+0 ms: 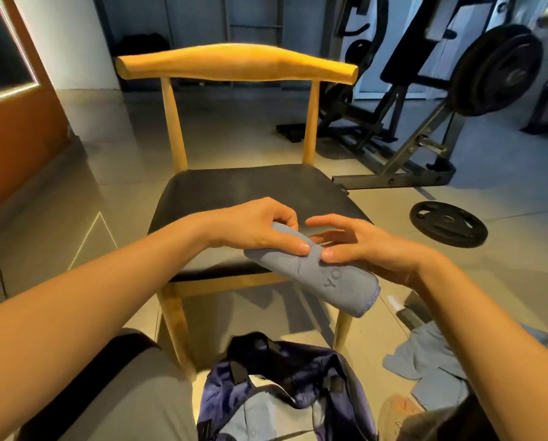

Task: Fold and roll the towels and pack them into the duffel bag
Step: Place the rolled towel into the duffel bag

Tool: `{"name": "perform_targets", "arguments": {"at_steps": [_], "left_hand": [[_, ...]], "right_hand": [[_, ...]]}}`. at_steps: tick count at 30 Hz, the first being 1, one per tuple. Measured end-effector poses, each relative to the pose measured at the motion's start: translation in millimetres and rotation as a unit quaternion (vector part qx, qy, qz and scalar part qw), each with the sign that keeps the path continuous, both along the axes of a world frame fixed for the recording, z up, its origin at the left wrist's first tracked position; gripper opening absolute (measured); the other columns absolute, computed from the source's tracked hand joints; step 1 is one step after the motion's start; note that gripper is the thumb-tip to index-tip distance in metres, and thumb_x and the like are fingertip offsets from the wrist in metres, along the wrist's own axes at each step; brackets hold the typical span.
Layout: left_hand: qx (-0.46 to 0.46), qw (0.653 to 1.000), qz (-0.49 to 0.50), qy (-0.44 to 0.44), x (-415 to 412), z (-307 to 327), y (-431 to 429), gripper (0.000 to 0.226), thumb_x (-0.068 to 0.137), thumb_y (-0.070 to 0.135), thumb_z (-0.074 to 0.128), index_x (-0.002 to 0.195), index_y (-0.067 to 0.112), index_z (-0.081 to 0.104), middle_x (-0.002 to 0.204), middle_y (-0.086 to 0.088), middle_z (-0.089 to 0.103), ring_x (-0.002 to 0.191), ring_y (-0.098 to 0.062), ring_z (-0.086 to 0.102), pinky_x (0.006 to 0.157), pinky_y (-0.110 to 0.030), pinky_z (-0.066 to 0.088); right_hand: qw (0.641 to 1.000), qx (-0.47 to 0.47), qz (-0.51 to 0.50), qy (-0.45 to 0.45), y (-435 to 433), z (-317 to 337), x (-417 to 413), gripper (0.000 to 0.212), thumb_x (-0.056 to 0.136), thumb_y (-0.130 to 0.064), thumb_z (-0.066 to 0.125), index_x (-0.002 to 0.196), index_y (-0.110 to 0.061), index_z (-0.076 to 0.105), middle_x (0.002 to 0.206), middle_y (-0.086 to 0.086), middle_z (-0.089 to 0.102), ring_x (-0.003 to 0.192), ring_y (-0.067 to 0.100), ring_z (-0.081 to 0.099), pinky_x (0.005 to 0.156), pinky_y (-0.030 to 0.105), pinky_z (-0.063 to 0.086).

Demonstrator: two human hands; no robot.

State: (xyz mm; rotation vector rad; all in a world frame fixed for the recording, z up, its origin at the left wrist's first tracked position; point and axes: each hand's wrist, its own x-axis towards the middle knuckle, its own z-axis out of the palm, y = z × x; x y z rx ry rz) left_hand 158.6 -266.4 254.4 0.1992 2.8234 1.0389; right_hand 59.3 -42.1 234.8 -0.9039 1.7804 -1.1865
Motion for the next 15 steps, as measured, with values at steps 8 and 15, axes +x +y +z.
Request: {"name": "perform_targets", "arguments": {"at_steps": [8,15], "left_hand": [[0.005,1.000,-0.023,-0.010,20.3,-54.8,42.1,0.036,0.087,0.052,0.073,0.082,0.017,0.067,0.074,0.005,0.062,0.067,-0.004,0.052,0.061,-0.020,0.040],[0.064,0.971,0.060,-0.222,29.2,-143.6,36.5,0.045,0.085,0.053,0.075,0.109,0.015,0.071,0.109,0.000,0.072,0.102,-0.014,0.065,0.093,-0.034,0.053]], "right_hand": [[0.989,0.048,0.032,-0.134,33.2,-61.6,47.0,0.047,0.090,-0.019,0.073,0.132,-0.002,0.058,0.114,0.023,0.070,0.099,0.034,0.069,0.084,0.041,0.060],[0.979,0.092,-0.050,-0.176,37.3,-158.0,63.6,0.035,0.085,-0.023,0.076,0.117,-0.008,0.072,0.109,0.020,0.073,0.092,0.027,0.071,0.084,0.038,0.059]]}}
